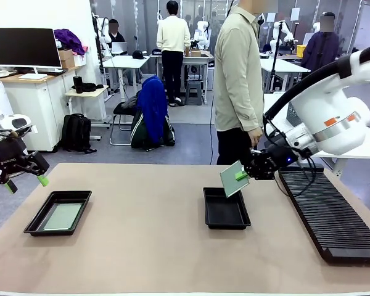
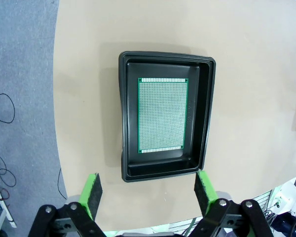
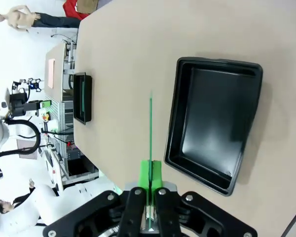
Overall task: Inspect and transfer BCBs to ESD trays.
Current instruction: Pick up the Blank PCB from the PCB Rack and place it in the right ESD tray.
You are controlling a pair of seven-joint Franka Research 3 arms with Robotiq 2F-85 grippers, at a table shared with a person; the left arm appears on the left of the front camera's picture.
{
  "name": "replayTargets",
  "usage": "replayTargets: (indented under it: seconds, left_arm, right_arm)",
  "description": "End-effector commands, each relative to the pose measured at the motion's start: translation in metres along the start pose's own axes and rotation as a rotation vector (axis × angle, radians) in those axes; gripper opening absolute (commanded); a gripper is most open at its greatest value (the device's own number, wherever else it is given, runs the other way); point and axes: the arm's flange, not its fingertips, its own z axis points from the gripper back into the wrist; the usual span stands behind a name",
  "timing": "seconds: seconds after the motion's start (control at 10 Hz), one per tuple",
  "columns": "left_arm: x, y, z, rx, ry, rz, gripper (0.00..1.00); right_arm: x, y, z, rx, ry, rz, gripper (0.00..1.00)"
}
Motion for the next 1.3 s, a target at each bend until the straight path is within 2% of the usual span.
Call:
replayTargets:
  seconds: [0.0, 0.4, 0.7, 1.2]
  left_arm:
    - [0.001, 0.002, -0.001, -0.007, -0.012, -0.015, 1.0]
    - [0.001, 0.002, -0.001, -0.007, -0.012, -0.015, 1.0]
    - [0.001, 0.002, -0.001, -0.007, -0.012, -0.015, 1.0]
    - [0.001, 0.002, -0.001, -0.007, -0.012, -0.015, 1.0]
  right_arm:
    - [-0.001, -0.005, -0.026, 0.018, -0.042, -0.021, 0.02]
    - [-0.009, -0.022, -0.063, 0.038, -0.045, -0.061, 0.02]
    - [-0.009, -0.036, -0.076, 0.04, -0.069, -0.05, 0.02]
    - [-0.004, -0.056, -0.092, 0.046, -0.05, -0.048, 0.02]
